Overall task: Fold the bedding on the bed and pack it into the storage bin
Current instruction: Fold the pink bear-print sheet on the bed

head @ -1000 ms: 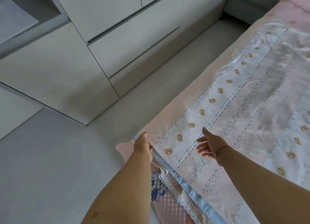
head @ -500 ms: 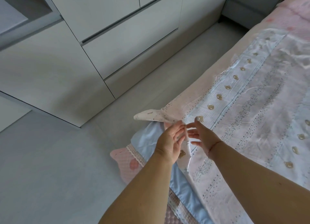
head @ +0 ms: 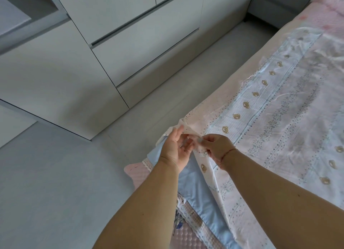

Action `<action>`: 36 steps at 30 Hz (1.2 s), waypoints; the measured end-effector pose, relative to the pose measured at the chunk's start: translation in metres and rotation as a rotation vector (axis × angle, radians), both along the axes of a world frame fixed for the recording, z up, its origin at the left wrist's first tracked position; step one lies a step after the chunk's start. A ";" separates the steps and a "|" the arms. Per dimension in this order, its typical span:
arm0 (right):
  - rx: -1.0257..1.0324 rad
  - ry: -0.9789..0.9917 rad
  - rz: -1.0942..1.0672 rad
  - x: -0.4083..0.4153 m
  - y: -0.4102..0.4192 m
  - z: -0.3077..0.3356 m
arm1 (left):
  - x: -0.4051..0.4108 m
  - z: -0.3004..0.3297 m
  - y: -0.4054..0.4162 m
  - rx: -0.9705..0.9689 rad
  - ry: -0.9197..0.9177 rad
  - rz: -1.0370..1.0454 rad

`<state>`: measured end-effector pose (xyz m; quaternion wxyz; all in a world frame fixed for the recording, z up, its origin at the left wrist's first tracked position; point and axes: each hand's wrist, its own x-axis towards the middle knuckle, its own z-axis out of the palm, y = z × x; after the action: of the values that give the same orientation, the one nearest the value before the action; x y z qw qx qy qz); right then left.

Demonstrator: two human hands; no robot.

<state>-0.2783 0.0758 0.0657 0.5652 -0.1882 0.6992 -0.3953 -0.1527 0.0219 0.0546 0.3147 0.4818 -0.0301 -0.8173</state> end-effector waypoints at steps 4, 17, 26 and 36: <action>0.050 -0.027 0.267 -0.002 0.007 0.014 | 0.013 -0.004 -0.031 0.008 -0.069 0.036; 0.012 0.211 0.232 -0.027 -0.007 0.043 | -0.002 0.034 -0.062 -0.249 -0.002 0.045; -0.117 0.332 0.047 -0.046 -0.048 0.084 | -0.021 0.039 0.023 -0.317 0.031 -0.422; 0.201 0.072 0.526 -0.031 -0.024 0.049 | -0.017 0.052 0.054 -0.362 0.187 -0.527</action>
<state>-0.3097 0.0515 0.1148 0.6389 -0.3199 0.6818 -0.1567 -0.1698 0.0755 0.1064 0.1745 0.3163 -0.2694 -0.8927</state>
